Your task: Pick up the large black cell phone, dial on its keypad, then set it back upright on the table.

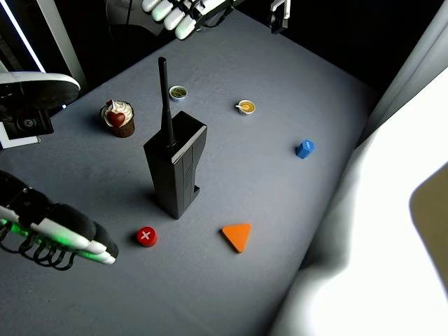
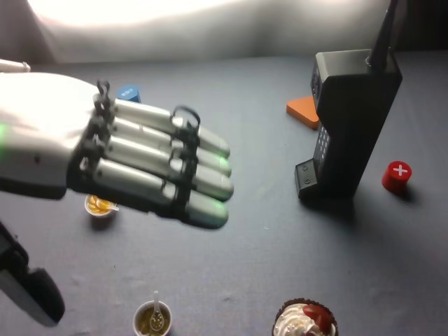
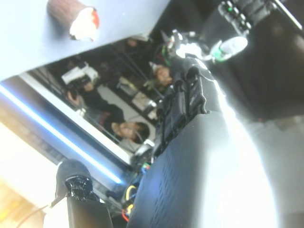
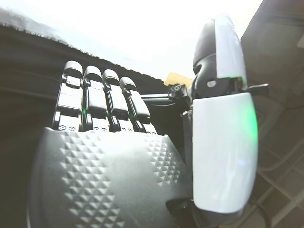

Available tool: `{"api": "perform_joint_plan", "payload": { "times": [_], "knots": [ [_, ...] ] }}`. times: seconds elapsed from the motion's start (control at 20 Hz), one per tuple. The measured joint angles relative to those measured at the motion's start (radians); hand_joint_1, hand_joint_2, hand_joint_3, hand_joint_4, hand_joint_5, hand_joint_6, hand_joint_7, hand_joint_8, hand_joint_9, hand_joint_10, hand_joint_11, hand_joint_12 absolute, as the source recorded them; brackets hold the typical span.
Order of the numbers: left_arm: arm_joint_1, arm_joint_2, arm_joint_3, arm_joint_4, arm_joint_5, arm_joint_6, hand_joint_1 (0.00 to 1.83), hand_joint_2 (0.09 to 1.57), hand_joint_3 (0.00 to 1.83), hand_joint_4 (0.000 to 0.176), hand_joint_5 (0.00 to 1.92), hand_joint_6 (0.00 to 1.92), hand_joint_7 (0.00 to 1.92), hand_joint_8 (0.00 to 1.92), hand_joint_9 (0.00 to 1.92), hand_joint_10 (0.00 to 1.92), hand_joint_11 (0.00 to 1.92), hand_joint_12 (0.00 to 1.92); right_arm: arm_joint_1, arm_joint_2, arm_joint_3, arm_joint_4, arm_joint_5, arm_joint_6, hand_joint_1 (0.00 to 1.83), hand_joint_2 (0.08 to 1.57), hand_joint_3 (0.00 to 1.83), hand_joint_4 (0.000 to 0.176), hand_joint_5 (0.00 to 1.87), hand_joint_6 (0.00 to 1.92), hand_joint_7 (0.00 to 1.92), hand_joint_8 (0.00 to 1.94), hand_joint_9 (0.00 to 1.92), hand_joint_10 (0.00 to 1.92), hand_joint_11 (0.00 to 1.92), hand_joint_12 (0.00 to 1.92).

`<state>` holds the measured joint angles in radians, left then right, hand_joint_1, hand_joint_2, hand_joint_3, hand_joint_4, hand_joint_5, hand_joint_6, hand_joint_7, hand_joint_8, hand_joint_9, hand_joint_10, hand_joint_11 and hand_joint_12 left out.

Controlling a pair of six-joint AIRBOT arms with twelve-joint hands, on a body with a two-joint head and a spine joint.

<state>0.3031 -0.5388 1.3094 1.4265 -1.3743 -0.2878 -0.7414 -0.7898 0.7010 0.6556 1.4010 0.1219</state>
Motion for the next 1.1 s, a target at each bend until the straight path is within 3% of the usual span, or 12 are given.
{"api": "perform_joint_plan", "payload": {
  "times": [0.1,0.2,0.25,0.4,0.6,0.7,0.8,0.85,1.05,1.1],
  "knots": [
    [-0.014,0.0,0.0,0.009,0.002,-0.001,0.5,0.97,0.0,0.0,0.15,0.01,0.14,0.01,0.13,0.01,0.0,0.35,0.0,0.0,0.0,0.0,0.0,0.0,1.16,0.91,0.0,0.0,0.0,0.0,0.0,0.0,0.0,0.0,0.02,0.02],
    [-0.01,0.002,0.001,-0.047,0.005,0.0,0.47,0.98,0.0,0.0,0.13,0.0,0.12,0.0,0.12,0.0,0.0,0.31,0.0,0.0,0.002,-0.01,0.0,0.0,1.14,0.93,0.0,0.0,0.0,0.0,0.0,0.0,0.0,0.0,0.02,0.02],
    [0.019,0.001,0.006,-0.08,0.004,0.005,0.49,0.99,0.0,0.0,0.13,0.0,0.12,0.0,0.11,0.0,0.0,0.31,0.0,0.0,0.002,-0.013,0.0,0.0,1.16,0.92,0.0,0.0,0.0,0.0,0.0,0.0,0.0,0.0,0.03,0.02],
    [0.076,-0.005,0.011,-0.072,0.029,0.028,0.52,0.98,0.0,0.0,0.13,0.0,0.12,0.0,0.11,0.0,0.0,0.33,0.0,0.0,0.002,-0.013,0.0,0.0,1.14,0.93,0.0,0.0,0.0,0.0,0.0,0.0,0.0,0.0,0.01,0.02],
    [-0.002,-0.019,0.015,-0.059,0.054,-0.002,0.48,0.99,0.0,0.0,0.12,0.01,0.12,0.01,0.11,0.01,0.0,0.29,0.0,0.0,0.002,-0.019,0.0,0.0,1.13,0.95,0.01,0.0,0.0,0.0,0.0,0.0,0.0,0.0,0.0,0.01],
    [0.007,-0.021,0.015,-0.069,0.071,0.003,0.48,0.98,0.0,0.0,0.15,0.0,0.15,0.01,0.13,0.01,0.0,0.36,0.0,0.0,0.002,-0.014,0.0,0.0,1.19,0.92,0.0,0.0,0.0,0.0,0.0,0.0,0.0,0.0,0.02,0.02],
    [0.04,-0.031,0.015,-0.061,0.089,0.022,0.44,1.01,0.01,0.0,0.09,0.0,0.09,0.0,0.08,0.0,0.0,0.21,0.0,-0.002,0.002,-0.016,0.0,0.0,1.2,0.93,0.0,0.0,0.0,0.0,0.0,0.0,0.0,0.0,0.03,0.03],
    [0.043,-0.033,0.007,-0.053,0.111,0.026,0.42,1.01,0.0,0.0,0.12,0.0,0.12,0.0,0.12,0.0,0.0,0.29,0.0,-0.003,0.002,-0.024,0.0,0.0,1.22,0.92,0.0,0.0,0.0,0.0,0.0,0.0,0.0,0.0,0.03,0.03],
    [-0.014,-0.033,0.0,-0.057,0.151,0.032,0.44,0.99,0.0,0.0,0.11,0.0,0.1,0.0,0.11,0.0,0.0,0.27,0.0,-0.003,-0.001,-0.021,0.0,0.0,1.22,0.91,0.0,0.0,0.0,0.0,0.0,0.0,0.0,0.0,0.03,0.04],
    [-0.014,-0.033,0.0,-0.043,0.16,0.034,0.37,1.02,0.01,0.0,0.07,0.0,0.07,0.0,0.07,0.0,0.0,0.19,0.0,-0.003,-0.001,-0.023,0.0,0.0,1.23,0.92,0.0,0.0,0.0,0.0,0.0,0.0,0.0,0.0,0.03,0.04]
  ]
}}
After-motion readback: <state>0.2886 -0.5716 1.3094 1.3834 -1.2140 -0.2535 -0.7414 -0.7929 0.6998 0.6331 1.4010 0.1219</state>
